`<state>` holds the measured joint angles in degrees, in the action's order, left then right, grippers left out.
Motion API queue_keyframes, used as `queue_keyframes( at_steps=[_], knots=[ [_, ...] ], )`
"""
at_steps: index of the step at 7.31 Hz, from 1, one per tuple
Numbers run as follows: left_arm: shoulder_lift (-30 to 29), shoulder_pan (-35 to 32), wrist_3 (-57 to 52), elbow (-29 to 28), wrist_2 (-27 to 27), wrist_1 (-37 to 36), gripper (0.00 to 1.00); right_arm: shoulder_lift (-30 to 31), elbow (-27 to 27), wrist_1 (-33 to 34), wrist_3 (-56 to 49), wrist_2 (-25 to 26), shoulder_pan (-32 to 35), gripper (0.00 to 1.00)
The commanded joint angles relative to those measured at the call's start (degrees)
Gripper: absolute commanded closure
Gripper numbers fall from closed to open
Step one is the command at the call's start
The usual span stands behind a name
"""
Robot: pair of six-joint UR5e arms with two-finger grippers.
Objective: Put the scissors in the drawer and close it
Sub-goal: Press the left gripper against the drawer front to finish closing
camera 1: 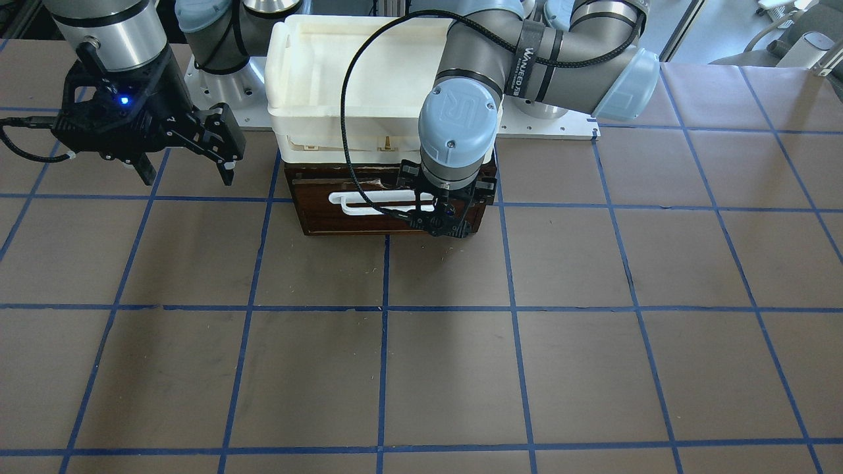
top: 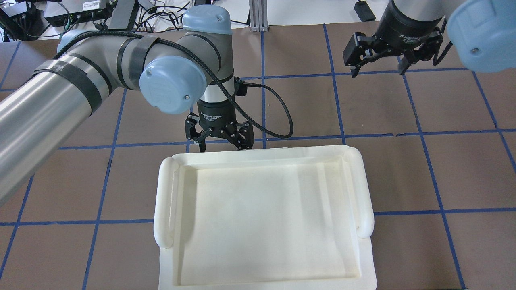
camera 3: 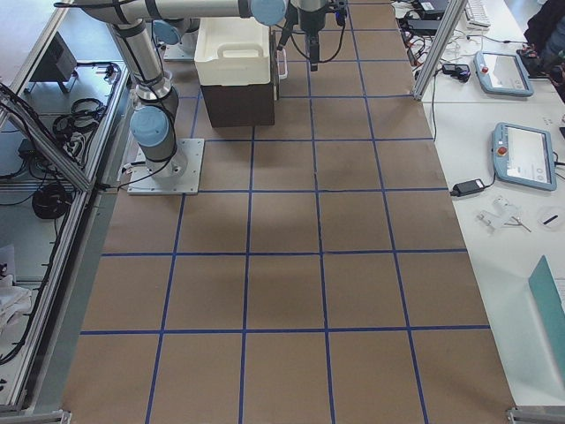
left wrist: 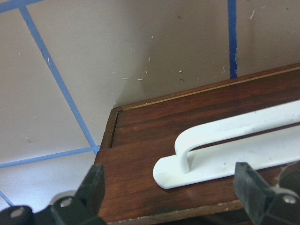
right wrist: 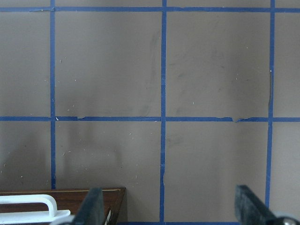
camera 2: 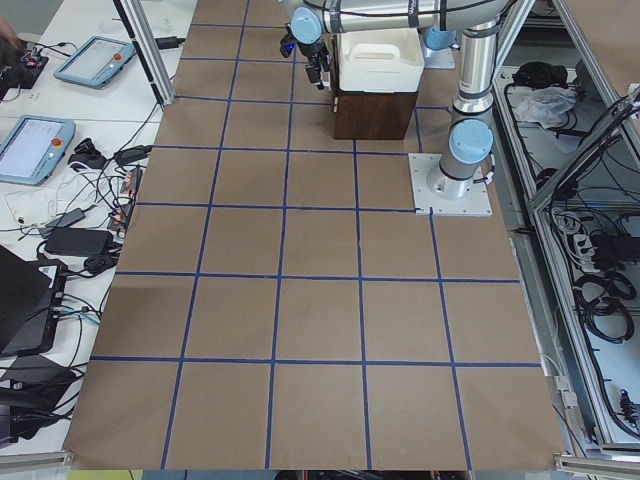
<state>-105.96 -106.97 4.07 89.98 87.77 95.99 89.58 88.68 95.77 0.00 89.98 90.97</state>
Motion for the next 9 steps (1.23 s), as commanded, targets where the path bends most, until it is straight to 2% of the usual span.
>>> queue_keyframes(
  at_steps=[1,4,6,9],
  knots=[
    [0.1,0.1,0.1,0.3,-0.2,0.5,0.0,0.0,0.0,0.0,0.0,0.0,0.0,0.0],
    [0.2,0.2,0.1,0.4,-0.3,1.8,0.0,0.0,0.0,0.0,0.0,0.0,0.0,0.0],
    [-0.4,0.5,-0.9,0.4,-0.1,5.2,0.0,0.0,0.0,0.0,0.0,0.0,0.0,0.0],
    [0.3,1.1,-0.9,-1.3,0.5,4.2,0.0,0.1,0.0,0.0,0.0,0.0,0.0,0.0]
  ],
)
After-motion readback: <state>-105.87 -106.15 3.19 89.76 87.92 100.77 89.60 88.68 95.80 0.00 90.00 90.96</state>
